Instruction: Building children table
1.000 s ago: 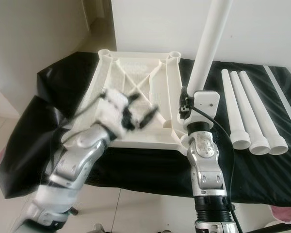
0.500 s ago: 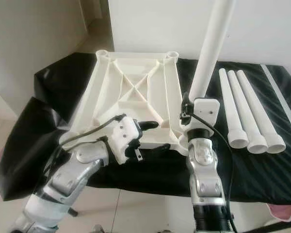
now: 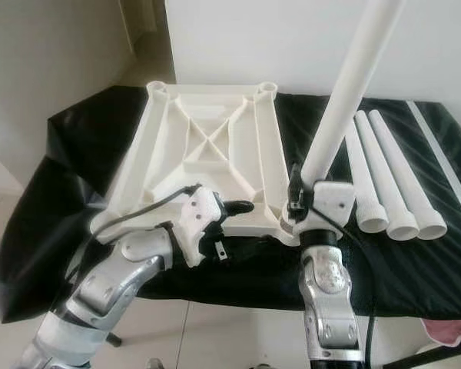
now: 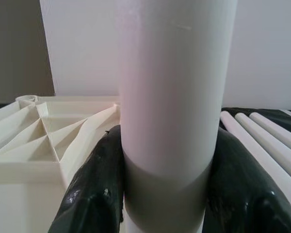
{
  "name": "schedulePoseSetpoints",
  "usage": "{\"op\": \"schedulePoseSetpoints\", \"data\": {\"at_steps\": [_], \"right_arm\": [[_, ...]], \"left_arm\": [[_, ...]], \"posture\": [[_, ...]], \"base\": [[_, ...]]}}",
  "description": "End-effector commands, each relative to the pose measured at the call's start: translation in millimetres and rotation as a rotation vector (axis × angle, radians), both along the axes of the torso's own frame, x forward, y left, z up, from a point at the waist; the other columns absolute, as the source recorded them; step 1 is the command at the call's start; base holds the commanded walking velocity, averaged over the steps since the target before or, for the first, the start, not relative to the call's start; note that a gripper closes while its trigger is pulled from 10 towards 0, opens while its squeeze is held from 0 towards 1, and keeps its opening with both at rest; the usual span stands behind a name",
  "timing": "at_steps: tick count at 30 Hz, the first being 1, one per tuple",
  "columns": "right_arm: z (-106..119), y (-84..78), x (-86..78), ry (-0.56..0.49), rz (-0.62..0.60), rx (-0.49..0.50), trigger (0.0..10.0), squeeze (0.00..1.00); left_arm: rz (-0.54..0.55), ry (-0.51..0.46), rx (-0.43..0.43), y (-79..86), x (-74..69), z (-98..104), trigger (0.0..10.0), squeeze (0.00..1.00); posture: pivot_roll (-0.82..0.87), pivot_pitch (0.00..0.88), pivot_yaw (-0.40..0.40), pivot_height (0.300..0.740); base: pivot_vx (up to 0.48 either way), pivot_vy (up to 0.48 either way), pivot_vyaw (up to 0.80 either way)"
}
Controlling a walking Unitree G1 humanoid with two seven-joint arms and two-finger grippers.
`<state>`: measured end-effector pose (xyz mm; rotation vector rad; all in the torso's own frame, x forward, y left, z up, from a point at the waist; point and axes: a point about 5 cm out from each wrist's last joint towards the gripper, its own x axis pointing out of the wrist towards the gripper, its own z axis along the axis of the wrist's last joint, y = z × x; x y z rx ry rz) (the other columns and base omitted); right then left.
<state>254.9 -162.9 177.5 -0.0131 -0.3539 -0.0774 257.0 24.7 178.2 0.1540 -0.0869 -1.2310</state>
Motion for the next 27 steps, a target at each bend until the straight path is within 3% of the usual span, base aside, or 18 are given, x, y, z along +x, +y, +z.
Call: {"op": "schedulePoseSetpoints", "data": {"at_steps": [1, 13, 27], "right_arm": [[-9.3, -3.1, -4.7, 0.045, 0.004, 0.007, 10.0, 0.00], [-18.9, -1.5, -12.2, 0.061, 0.050, -0.009, 10.0, 0.00], [-39.5, 10.4, -4.6, 0.132, 0.246, -0.076, 10.0, 0.00]], "left_arm": [[-0.009, 0.013, 0.036, 0.6, -2.9, -4.9, 10.0, 0.00], [-0.010, 0.033, 0.043, 3.3, -3.8, -3.6, 10.0, 0.00], [-0.006, 0.035, 0.038, 1.7, -2.6, 1.6, 10.0, 0.00]], "posture": [[-0.05, 0.067, 0.006, 0.740], [-0.05, 0.058, 0.014, 0.740], [-0.05, 0.048, 0.023, 0.740]], "base": [[0.000, 0.000, 0.00], [0.000, 0.000, 0.00], [0.000, 0.000, 0.00]]}}
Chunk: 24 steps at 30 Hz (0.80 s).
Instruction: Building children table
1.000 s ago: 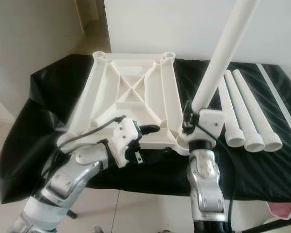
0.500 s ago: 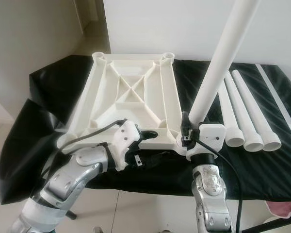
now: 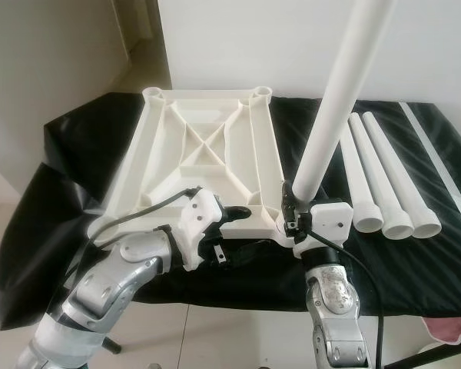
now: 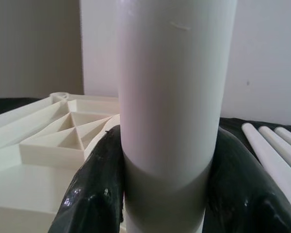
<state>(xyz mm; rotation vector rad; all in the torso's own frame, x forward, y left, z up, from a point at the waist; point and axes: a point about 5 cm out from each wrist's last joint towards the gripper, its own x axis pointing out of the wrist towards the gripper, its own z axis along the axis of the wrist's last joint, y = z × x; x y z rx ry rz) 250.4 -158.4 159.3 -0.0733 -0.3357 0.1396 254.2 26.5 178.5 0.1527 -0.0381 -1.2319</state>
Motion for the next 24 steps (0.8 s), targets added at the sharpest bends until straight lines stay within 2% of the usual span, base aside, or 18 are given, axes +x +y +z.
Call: {"op": "schedulePoseSetpoints", "data": {"at_steps": [1, 4, 5, 13, 14, 16, 24], "right_arm": [[-23.3, 8.2, 1.4, 0.133, 0.071, 0.012, 10.0, 0.00], [-24.9, 9.0, 4.7, 0.164, 0.099, 0.049, 10.0, 0.00], [-26.1, 6.4, 8.6, 0.206, 0.099, 0.092, 10.0, 0.00], [-25.5, 0.1, 15.1, 0.254, 0.080, 0.156, 10.0, 0.00], [-25.1, -1.7, 17.5, 0.275, 0.072, 0.203, 10.0, 0.00], [-23.8, -2.8, 18.8, 0.274, 0.069, 0.224, 10.0, 0.00], [-32.0, -7.6, 19.6, 0.321, 0.006, 0.250, 10.0, 0.00]], "left_arm": [[-0.010, -0.004, 0.013, -0.7, 0.2, 1.9, 10.0, 0.00], [-0.011, -0.006, 0.013, -1.1, -0.1, 3.0, 10.0, 0.00], [-0.006, -0.006, 0.014, -0.4, 0.3, 3.4, 10.0, 0.00], [0.000, -0.005, 0.015, 0.7, -0.2, 3.8, 10.0, 0.00], [0.002, -0.006, 0.014, 0.8, 0.0, 4.3, 10.0, 0.00], [0.003, -0.006, 0.013, 1.0, 0.0, 4.8, 10.0, 0.00], [0.018, -0.003, 0.003, 2.3, -1.4, 7.0, 10.0, 0.00]], "posture": [[-0.05, 0.047, 0.023, 0.740], [-0.05, 0.047, 0.022, 0.740], [-0.05, 0.047, 0.022, 0.740], [-0.04, 0.050, 0.020, 0.740], [-0.04, 0.053, 0.020, 0.740], [-0.04, 0.056, 0.017, 0.740], [-0.03, 0.067, 0.008, 0.740]], "base": [[0.000, 0.000, 0.00], [0.000, 0.000, 0.00], [0.000, 0.000, 0.00], [0.000, 0.000, 0.00], [0.000, 0.000, 0.00], [0.000, 0.000, 0.00], [0.000, 0.000, 0.00]]}}
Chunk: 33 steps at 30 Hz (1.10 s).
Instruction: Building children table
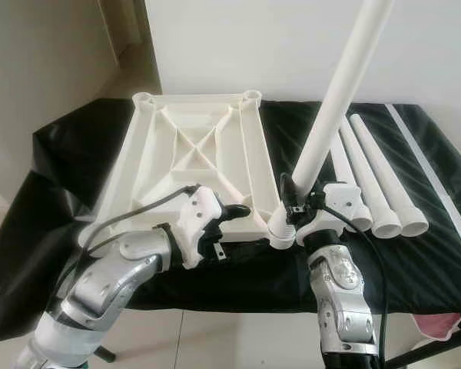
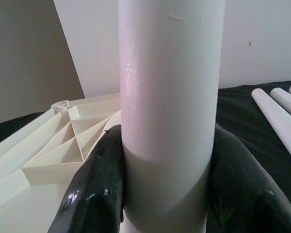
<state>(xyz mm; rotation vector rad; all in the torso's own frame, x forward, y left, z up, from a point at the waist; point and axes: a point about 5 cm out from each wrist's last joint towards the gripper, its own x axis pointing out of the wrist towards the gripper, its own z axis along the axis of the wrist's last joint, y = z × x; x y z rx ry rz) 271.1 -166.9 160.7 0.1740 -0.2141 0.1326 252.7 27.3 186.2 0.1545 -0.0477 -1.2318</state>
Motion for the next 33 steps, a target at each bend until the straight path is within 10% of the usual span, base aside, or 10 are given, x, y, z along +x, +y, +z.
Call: {"op": "schedulePoseSetpoints", "data": {"at_steps": [1, 7, 33], "right_arm": [[-33.5, 0.8, -1.1, 0.185, -0.002, 0.011, 10.0, 0.00], [-29.7, 1.8, -14.0, 0.061, 0.042, -0.120, 10.0, 0.00], [-42.7, 2.6, -44.2, -0.052, 0.040, -0.142, 10.0, 0.00]], "left_arm": [[0.019, 0.005, 0.006, 1.5, 0.0, -0.8, 10.0, 0.00], [0.033, 0.008, 0.003, 2.3, 0.3, -0.6, 10.0, 0.00], [0.043, 0.008, -0.002, 6.4, 3.0, 5.7, 10.0, 0.00]], "posture": [[-0.03, 0.067, 0.008, 0.740], [-0.03, 0.075, -0.001, 0.740], [-0.03, 0.073, 0.022, 0.740]], "base": [[0.000, 0.000, 0.00], [0.000, 0.000, 0.00], [0.000, 0.000, 0.00]]}}
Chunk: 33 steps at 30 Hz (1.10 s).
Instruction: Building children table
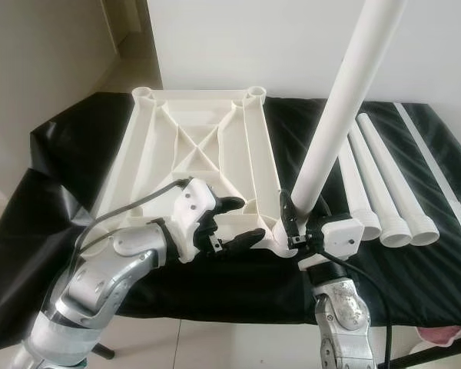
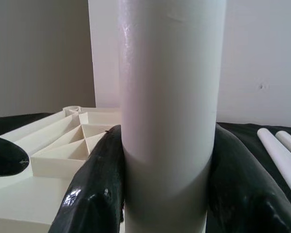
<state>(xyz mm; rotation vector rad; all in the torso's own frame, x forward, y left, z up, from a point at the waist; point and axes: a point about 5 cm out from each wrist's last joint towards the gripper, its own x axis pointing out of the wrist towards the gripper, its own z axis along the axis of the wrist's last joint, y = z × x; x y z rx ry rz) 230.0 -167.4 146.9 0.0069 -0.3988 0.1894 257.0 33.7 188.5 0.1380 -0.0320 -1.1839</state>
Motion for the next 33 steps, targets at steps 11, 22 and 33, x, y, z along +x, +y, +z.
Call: {"op": "schedulePoseSetpoints", "data": {"at_steps": [11, 22, 33], "right_arm": [[-27.0, -0.1, 12.0, 0.193, -0.020, 0.083, 10.0, 0.00], [-31.4, 7.0, 17.8, 0.262, 0.024, 0.063, 10.0, 0.00], [-32.3, 4.6, 12.3, 0.191, 0.111, -0.154, 10.0, 0.00]], "left_arm": [[-0.010, -0.017, 0.008, -0.4, 0.0, 4.6, 10.0, 0.00], [0.002, -0.022, 0.003, -0.2, 0.3, 6.3, 10.0, 0.00], [0.000, -0.026, 0.000, -1.4, 1.1, 7.0, 10.0, 0.00]], "posture": [[-0.03, 0.065, 0.020, 0.740], [-0.02, 0.055, 0.008, 0.740], [-0.03, 0.041, 0.006, 0.740]], "base": [[0.000, 0.000, 0.00], [0.000, 0.000, 0.00], [0.000, 0.000, 0.00]]}}
